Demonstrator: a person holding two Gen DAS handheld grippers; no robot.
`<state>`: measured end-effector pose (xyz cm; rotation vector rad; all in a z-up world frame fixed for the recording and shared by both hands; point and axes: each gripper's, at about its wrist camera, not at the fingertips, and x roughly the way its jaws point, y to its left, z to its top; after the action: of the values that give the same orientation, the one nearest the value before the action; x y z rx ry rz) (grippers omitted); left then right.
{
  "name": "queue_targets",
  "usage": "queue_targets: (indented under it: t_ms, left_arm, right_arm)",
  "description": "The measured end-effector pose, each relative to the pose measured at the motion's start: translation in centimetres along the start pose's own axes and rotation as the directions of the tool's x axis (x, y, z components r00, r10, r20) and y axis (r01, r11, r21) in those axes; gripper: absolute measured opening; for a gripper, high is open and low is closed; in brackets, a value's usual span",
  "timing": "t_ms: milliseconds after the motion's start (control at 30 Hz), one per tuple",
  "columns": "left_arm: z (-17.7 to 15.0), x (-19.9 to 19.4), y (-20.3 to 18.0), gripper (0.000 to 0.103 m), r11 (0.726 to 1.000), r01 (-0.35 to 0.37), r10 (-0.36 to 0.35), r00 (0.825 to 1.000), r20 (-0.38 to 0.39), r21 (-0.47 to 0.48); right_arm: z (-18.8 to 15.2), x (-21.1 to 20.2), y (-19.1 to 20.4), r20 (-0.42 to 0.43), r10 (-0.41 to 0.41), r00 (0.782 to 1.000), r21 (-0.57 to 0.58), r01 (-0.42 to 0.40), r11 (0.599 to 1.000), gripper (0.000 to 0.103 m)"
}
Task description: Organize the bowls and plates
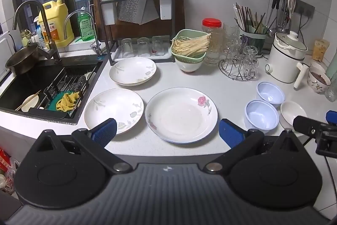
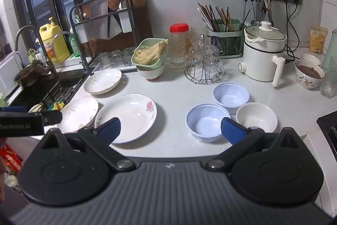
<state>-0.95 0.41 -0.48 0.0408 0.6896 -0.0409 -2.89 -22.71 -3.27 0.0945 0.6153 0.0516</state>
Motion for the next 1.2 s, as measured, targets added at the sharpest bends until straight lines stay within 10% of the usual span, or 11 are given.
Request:
queue_targets:
  t_ms: [1200]
  left_arm:
    - [-0.1, -0.9, 0.2, 0.103, 1.0, -0.005, 0.005, 1.0, -0.004, -0.001]
  right_arm:
    - [-1.0, -0.7, -0.7, 0.001, 0.0, 1.0, 0.045, 0.0, 0.999, 0.103]
